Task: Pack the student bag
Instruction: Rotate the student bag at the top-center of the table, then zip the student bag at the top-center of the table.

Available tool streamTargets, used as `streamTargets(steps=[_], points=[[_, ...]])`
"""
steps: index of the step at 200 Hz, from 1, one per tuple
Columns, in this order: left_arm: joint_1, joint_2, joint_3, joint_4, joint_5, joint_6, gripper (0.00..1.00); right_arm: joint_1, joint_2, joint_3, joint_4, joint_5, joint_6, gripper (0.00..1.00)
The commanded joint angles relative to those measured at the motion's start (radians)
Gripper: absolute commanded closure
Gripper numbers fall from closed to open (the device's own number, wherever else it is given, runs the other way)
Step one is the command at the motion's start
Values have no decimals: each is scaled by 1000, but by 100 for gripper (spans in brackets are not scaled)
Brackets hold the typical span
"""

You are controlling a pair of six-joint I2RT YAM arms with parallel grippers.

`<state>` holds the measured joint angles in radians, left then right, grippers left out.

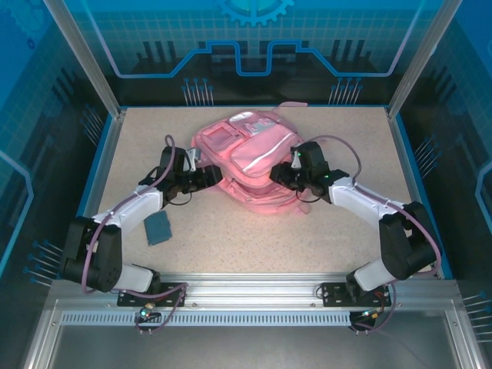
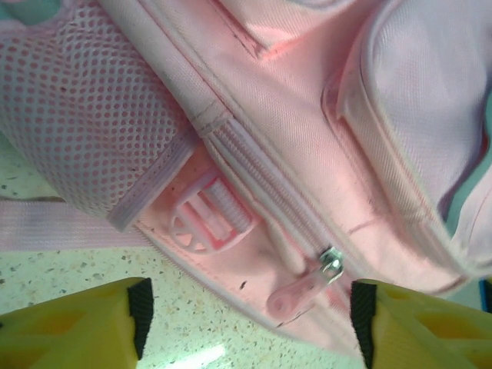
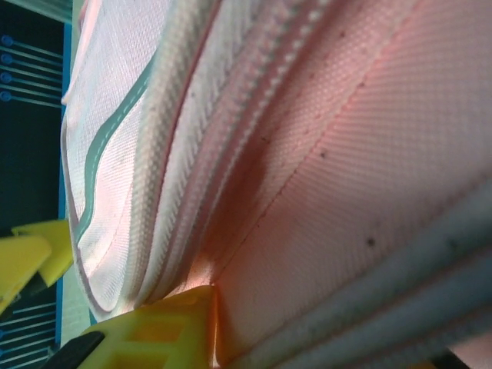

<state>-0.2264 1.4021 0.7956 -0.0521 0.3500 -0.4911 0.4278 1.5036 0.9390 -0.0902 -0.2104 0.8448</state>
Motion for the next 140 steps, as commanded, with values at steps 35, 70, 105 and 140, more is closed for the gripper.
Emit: streamTargets(steps=[35,70,105,140], points=[[-130,15,-7,52,-22,182,44,-73,-2,101,-77,-47,-104,59],[-174,72,17,67,-23,187,49,-95,-16,94,-92,-94,-106,57],[-184,131,44,107,-15,172,55,-100,-7,91,-86,-129,-98,61],[-187,175,69,151,1,172,59,-100,1,93,-82,-142,-93,63]])
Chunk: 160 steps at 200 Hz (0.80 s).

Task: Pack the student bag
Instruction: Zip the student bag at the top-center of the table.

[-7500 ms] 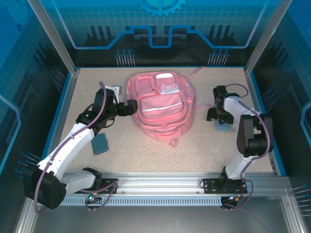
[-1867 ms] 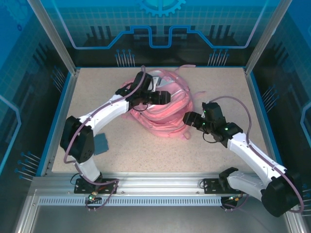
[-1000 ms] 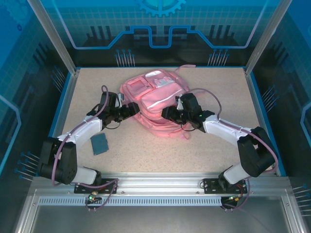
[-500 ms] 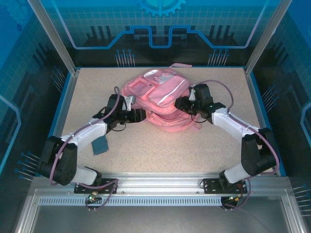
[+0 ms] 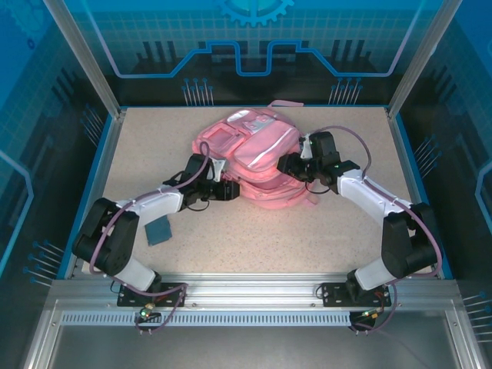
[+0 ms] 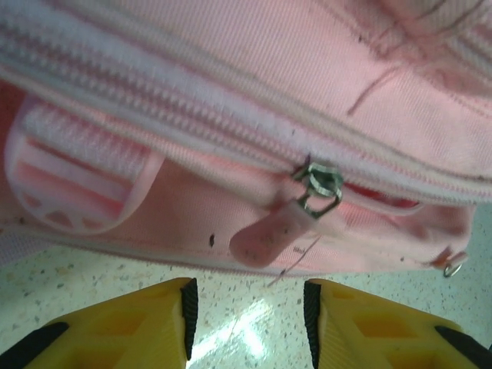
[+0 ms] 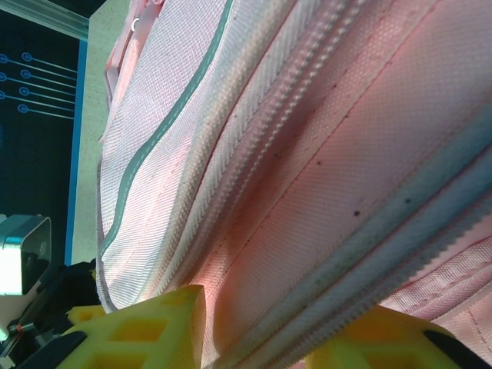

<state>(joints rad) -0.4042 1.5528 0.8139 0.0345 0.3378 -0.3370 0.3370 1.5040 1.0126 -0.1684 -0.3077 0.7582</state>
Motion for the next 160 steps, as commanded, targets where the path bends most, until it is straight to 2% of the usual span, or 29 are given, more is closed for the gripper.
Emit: streamTargets(steps=[1,22,35,106,160], points=[[-9,25,51,65,13,20,59,-9,1,19,-3,-45,-7,64],[-10,48,71,76,23,30,61,-9,1,19,-2,-47,-5,65],[-10,61,84,74,24,37,65,-9,1,18,-4,-48,-5,65],[-16,24,49,53,-13,70,100,2,2,15,-36,7,1,69],[-71,-75,-29,55,-21,59,100,66,5,-16,-4,101,91,77]])
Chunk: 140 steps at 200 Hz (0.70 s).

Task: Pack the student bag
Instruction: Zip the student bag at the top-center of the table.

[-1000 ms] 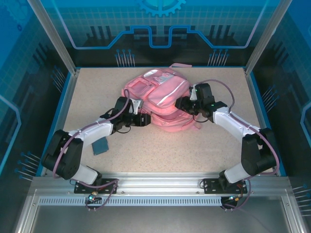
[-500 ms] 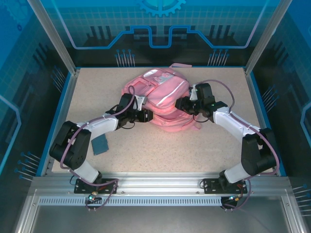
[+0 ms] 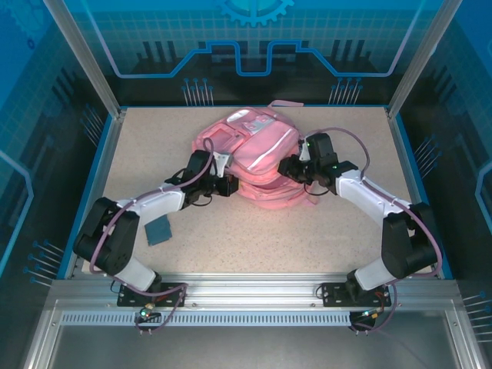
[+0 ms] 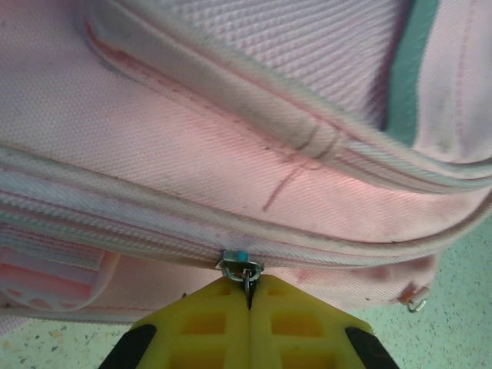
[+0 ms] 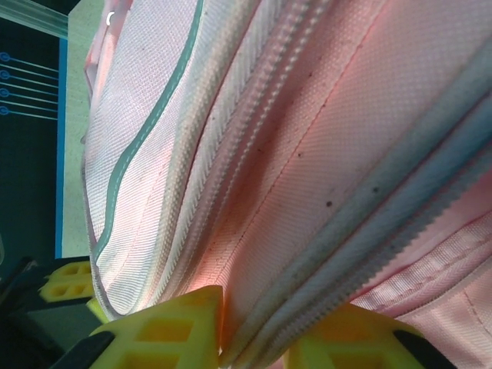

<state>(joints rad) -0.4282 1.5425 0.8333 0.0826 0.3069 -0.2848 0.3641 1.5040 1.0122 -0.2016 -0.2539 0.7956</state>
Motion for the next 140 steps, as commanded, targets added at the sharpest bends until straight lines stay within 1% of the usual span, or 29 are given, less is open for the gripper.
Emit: streamTargets(steps=[1,16,31,44,57,76,93,113,128,140], points=[[-50,-66,-50,9,8,2,100,41,5,-16,33,48,57,77],[-88,-91,-91,70,6,-47,100,65,3,-44,91,53,103,78],[-137,-119,-119,120,-24,-82,100,95,7,-61,133,70,143,79],[-172,-136,-129,159,-48,-116,100,122,14,-67,159,88,170,79],[-205,-145,-131,205,-50,-143,100,146,26,-70,183,97,195,79],[-250,-134,-115,255,-67,-177,100,176,37,-69,201,119,218,79],[-289,-93,-90,311,-68,-213,100,192,46,-65,209,127,225,79],[-315,-33,-36,320,-69,-244,100,194,45,-64,192,137,219,78],[-310,-15,9,268,-80,-263,100,192,21,-73,163,162,202,75],[-295,-21,44,194,-98,-253,88,184,-13,-83,126,191,178,72]])
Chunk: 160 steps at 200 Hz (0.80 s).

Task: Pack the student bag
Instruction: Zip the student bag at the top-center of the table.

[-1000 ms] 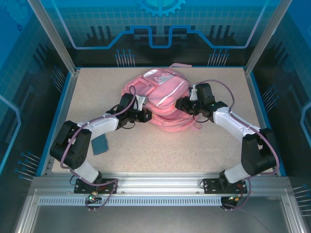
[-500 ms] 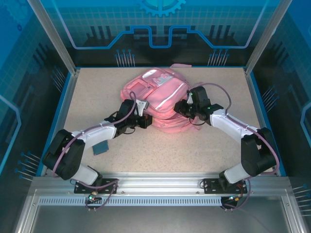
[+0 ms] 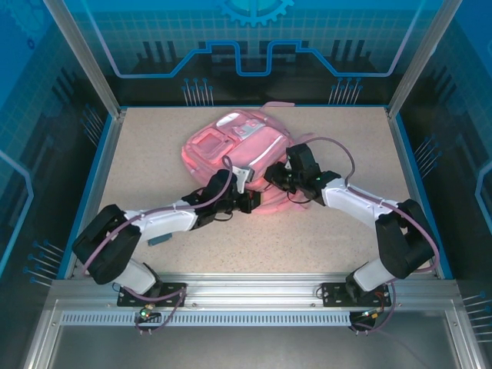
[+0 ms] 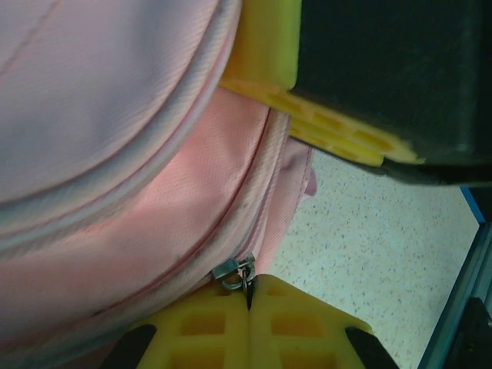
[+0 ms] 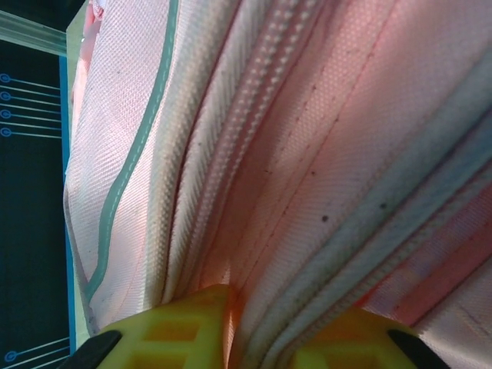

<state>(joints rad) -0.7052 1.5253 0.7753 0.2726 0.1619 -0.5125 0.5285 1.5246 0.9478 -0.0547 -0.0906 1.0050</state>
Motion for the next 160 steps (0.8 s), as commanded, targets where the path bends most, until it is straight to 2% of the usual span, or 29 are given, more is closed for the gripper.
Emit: streamTargets(steps=[1,35,56,79,110,160], points=[[-17,-4,105,0,46,-24,86,20,-37,-20,-25,30,-33,71],[56,-75,124,-165,55,-5,47,-27,-159,-44,-174,105,-145,49],[106,-159,96,-238,48,-5,32,-29,-225,-33,-278,156,-293,38],[174,-272,52,-302,5,-21,18,-9,-278,-15,-345,157,-469,33],[253,-381,8,-364,-69,-60,10,40,-250,28,-389,84,-652,32],[286,-374,16,-416,-70,-103,9,78,-77,102,-364,-24,-700,35]])
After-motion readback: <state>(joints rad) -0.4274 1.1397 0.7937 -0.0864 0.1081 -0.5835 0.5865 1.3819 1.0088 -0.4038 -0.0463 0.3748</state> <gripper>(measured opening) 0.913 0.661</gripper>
